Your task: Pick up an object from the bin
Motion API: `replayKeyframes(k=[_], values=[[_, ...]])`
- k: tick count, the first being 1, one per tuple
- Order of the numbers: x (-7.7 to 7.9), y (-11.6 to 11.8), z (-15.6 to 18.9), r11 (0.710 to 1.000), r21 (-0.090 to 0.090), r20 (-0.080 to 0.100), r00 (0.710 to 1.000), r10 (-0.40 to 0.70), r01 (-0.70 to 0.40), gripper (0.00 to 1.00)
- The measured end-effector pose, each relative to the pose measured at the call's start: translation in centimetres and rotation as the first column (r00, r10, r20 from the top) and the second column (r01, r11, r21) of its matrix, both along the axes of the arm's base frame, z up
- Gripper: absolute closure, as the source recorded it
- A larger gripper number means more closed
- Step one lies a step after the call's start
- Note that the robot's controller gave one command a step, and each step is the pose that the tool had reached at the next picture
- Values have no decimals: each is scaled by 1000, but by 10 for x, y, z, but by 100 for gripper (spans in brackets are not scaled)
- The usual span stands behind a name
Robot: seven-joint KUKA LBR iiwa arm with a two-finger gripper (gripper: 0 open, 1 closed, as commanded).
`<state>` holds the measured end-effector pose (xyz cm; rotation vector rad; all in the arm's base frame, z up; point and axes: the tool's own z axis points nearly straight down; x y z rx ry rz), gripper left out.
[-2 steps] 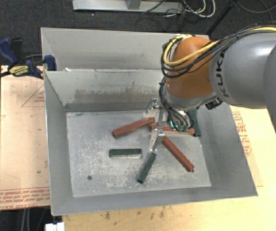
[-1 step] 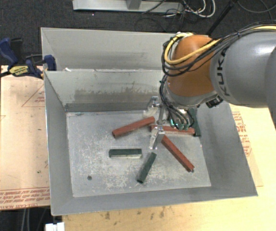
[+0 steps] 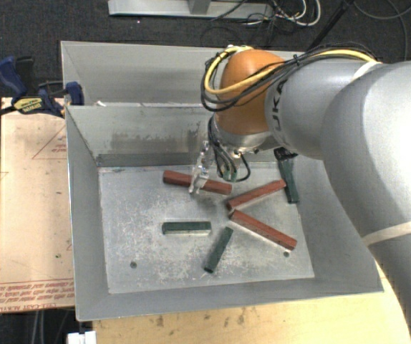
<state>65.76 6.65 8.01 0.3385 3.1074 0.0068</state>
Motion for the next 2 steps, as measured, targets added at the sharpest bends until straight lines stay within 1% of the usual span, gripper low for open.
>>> replayKeyframes(k=[1, 2], values=[[0, 0, 0, 1000, 0, 0, 1000, 1, -1, 100], [-8, -3, 42, 1000, -2, -17, 1000, -13, 13, 100]])
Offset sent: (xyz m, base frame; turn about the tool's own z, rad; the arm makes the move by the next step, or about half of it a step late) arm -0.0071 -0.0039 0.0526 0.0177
